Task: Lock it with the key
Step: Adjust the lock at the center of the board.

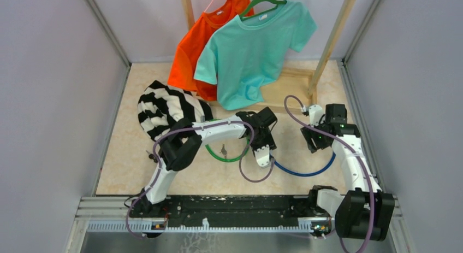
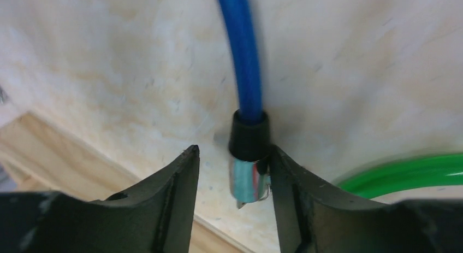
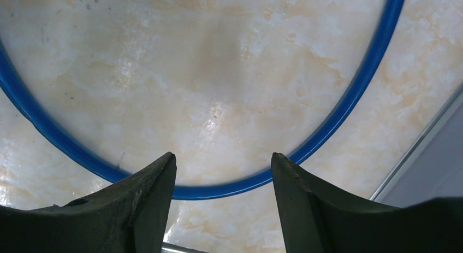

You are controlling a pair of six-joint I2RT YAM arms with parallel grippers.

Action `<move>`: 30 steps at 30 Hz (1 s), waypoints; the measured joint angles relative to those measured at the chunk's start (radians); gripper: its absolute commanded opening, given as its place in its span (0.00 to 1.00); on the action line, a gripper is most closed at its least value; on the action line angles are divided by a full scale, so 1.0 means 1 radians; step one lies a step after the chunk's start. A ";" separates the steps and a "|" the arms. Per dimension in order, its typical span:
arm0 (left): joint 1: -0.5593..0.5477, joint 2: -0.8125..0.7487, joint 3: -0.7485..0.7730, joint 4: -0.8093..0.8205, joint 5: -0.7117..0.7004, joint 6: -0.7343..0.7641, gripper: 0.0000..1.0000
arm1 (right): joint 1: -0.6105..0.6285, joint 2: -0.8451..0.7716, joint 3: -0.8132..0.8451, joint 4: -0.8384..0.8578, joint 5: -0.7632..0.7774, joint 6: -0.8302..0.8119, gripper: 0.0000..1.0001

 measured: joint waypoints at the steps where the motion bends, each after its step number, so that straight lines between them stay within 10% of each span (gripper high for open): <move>1: 0.014 0.002 0.002 0.028 0.002 0.007 0.68 | 0.000 0.005 0.000 0.002 0.009 0.004 0.64; 8: 0.076 0.003 0.000 0.156 0.055 -0.063 0.96 | -0.040 0.092 0.039 0.024 0.068 0.035 0.64; 16: 0.099 -0.089 -0.089 0.217 0.148 -0.374 0.99 | -0.162 0.217 0.146 0.109 0.061 0.056 0.61; 30: 0.098 -0.281 -0.268 0.408 0.151 -1.448 0.96 | -0.117 0.148 0.076 0.191 -0.226 0.128 0.57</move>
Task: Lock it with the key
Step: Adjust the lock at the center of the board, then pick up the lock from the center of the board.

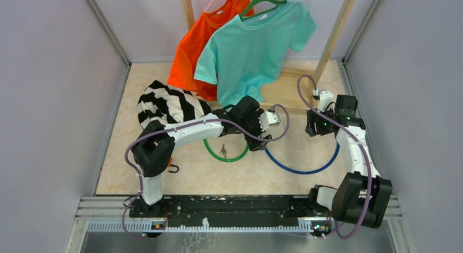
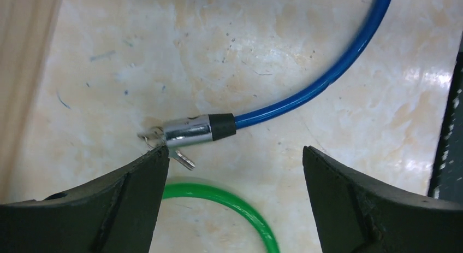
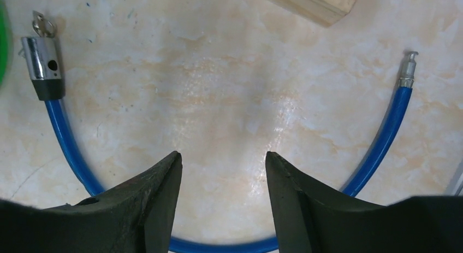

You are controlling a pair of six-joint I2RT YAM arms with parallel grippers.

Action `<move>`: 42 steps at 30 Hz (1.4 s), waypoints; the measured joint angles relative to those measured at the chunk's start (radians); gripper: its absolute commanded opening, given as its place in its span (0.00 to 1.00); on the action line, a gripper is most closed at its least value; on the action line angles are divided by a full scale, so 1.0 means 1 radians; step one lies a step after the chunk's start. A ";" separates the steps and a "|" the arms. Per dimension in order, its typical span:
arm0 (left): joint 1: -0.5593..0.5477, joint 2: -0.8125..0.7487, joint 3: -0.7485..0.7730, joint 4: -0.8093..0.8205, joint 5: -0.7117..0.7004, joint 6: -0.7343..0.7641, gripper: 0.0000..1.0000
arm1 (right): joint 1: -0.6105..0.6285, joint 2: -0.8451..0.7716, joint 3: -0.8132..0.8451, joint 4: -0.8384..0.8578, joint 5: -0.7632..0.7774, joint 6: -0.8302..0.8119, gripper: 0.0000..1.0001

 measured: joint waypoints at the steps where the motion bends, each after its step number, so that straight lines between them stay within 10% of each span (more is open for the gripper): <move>1: 0.000 0.002 -0.002 -0.001 -0.011 -0.058 0.96 | 0.000 -0.018 -0.010 0.009 -0.007 0.009 0.57; 12: 0.000 0.091 -0.023 -0.003 -0.059 -0.406 0.88 | 0.000 -0.164 -0.095 0.092 -0.098 0.041 0.55; 42: -0.004 0.308 0.210 0.078 -0.247 -0.420 0.76 | 0.009 -0.218 -0.097 0.048 -0.132 0.002 0.55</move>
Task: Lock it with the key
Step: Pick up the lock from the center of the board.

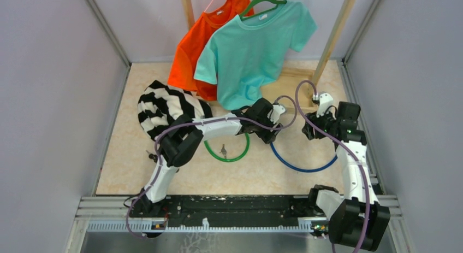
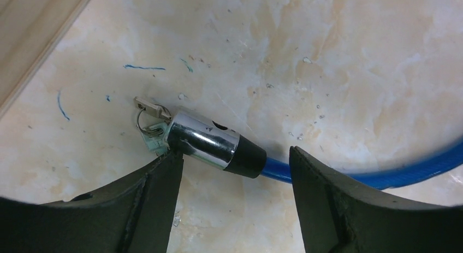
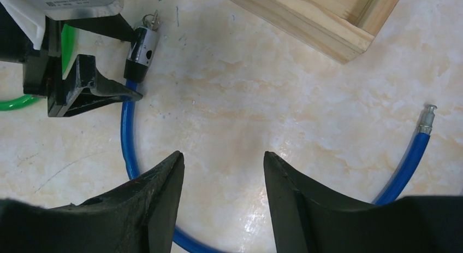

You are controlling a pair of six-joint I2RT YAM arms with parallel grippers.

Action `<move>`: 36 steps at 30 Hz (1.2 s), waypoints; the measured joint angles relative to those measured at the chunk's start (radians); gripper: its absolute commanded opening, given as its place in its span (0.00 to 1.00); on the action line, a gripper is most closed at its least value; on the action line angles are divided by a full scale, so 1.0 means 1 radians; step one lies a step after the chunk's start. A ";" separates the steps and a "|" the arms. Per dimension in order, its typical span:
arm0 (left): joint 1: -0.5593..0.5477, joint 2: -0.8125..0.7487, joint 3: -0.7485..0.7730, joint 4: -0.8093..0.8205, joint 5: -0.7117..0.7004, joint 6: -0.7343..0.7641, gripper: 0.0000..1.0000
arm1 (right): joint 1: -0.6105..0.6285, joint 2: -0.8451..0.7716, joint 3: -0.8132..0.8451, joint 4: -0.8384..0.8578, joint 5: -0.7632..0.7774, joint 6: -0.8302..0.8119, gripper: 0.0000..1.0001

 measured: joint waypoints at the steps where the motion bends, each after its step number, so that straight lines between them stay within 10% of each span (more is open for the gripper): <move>1: -0.003 0.003 0.002 0.002 -0.010 0.006 0.75 | 0.000 -0.003 0.000 0.001 -0.002 0.000 0.55; 15: -0.033 -0.047 -0.106 0.063 -0.079 0.121 0.55 | 0.000 -0.008 0.000 -0.001 -0.011 0.000 0.55; 26: 0.021 -0.045 -0.076 0.014 -0.040 0.127 0.65 | 0.000 -0.051 0.000 -0.029 0.008 -0.001 0.55; 36: 0.042 -0.036 -0.063 0.008 -0.042 0.115 0.55 | -0.022 -0.030 0.003 -0.064 0.148 0.008 0.56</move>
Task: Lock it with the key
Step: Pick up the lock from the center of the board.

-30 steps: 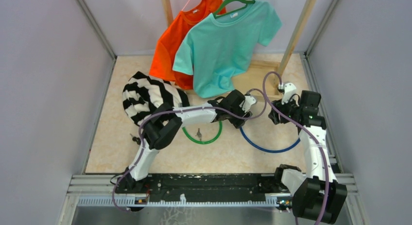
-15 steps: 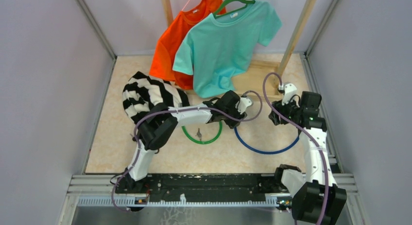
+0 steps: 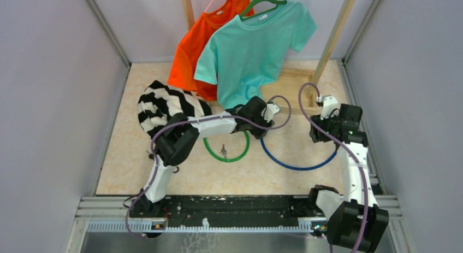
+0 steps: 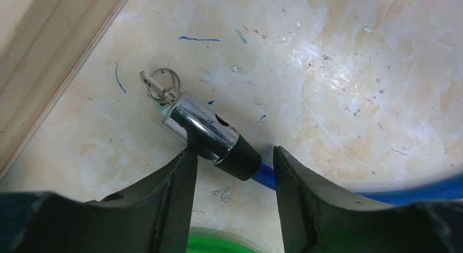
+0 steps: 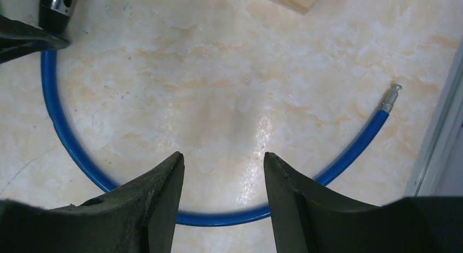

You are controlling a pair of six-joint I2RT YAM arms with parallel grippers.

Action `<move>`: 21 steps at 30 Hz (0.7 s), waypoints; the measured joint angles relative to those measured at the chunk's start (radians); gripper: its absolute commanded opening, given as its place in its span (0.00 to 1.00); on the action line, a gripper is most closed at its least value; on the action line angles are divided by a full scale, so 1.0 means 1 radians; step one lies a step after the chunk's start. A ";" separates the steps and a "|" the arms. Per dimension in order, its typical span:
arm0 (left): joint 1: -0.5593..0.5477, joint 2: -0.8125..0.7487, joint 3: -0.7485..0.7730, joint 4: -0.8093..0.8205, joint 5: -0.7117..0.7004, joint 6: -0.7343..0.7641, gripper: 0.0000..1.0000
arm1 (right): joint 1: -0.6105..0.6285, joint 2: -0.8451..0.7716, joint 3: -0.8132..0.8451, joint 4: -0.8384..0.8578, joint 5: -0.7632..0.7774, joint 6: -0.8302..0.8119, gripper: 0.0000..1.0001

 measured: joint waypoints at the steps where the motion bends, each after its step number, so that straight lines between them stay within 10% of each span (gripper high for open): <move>1: 0.000 0.000 0.000 0.001 0.000 -0.003 0.53 | -0.004 0.006 0.000 -0.002 0.011 0.000 0.56; 21: 0.000 0.002 -0.003 0.015 -0.001 -0.027 0.52 | -0.290 0.341 0.045 0.077 0.232 -0.061 0.57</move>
